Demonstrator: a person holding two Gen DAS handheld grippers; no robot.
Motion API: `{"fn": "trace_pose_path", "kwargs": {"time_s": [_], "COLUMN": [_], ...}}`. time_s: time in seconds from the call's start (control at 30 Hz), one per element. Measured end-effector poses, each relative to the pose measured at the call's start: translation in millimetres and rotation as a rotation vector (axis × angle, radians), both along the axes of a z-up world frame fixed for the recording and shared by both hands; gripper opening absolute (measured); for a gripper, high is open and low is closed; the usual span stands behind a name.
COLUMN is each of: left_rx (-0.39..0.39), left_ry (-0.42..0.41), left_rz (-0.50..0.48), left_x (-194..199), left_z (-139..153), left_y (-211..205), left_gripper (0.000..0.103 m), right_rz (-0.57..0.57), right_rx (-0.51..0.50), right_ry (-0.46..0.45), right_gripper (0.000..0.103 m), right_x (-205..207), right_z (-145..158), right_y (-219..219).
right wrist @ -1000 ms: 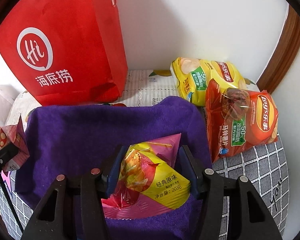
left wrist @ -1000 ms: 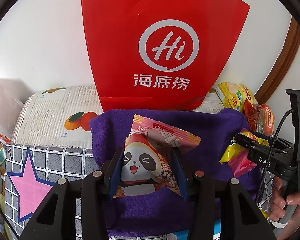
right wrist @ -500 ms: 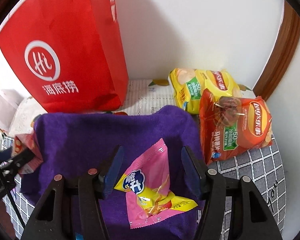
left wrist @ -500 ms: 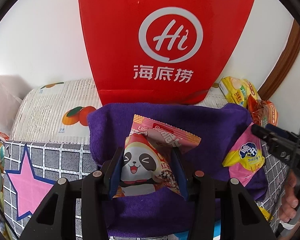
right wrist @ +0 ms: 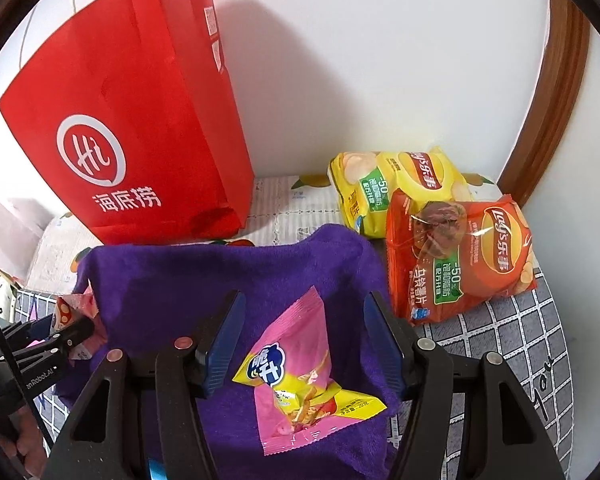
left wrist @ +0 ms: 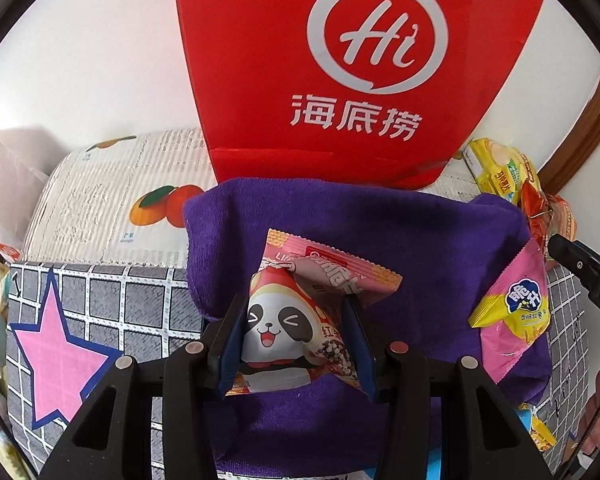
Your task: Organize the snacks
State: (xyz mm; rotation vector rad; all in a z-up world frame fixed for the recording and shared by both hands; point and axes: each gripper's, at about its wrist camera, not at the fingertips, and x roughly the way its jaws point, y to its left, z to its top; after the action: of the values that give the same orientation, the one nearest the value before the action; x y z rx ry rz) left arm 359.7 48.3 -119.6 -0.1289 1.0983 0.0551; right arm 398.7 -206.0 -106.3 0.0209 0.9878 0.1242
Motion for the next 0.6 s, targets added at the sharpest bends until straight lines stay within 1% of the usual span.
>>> {"fn": "trace_pose_path", "kwargs": {"time_s": [0.1, 0.2, 0.27, 0.33, 0.5, 0.6], "left_rx": [-0.003, -0.036, -0.044, -0.042, -0.069, -0.071], "left_ry": [0.011, 0.018, 0.016, 0.004, -0.035, -0.058], "left_rz": [0.007, 0.014, 0.016, 0.018, 0.007, 0.0], "left_x": [2, 3, 2, 1, -6, -10], "left_z": [-2, -2, 0, 4, 20, 31], "left_y": [1, 5, 6, 7, 7, 4], "left_gripper": [0.045, 0.045, 0.053, 0.057, 0.058, 0.058], "right_rz": [0.005, 0.01, 0.012, 0.012, 0.018, 0.014], "right_rx": [-0.002, 0.003, 0.004, 0.01, 0.033, 0.048], "right_ry": [0.0, -0.007, -0.015, -0.027, -0.058, -0.084], "right_gripper": [0.061, 0.061, 0.061, 0.061, 0.061, 0.061], "right_x": [0, -1, -2, -3, -10, -18], "right_z": [-1, 1, 2, 6, 19, 31], "right_y": [1, 2, 3, 3, 5, 7]}}
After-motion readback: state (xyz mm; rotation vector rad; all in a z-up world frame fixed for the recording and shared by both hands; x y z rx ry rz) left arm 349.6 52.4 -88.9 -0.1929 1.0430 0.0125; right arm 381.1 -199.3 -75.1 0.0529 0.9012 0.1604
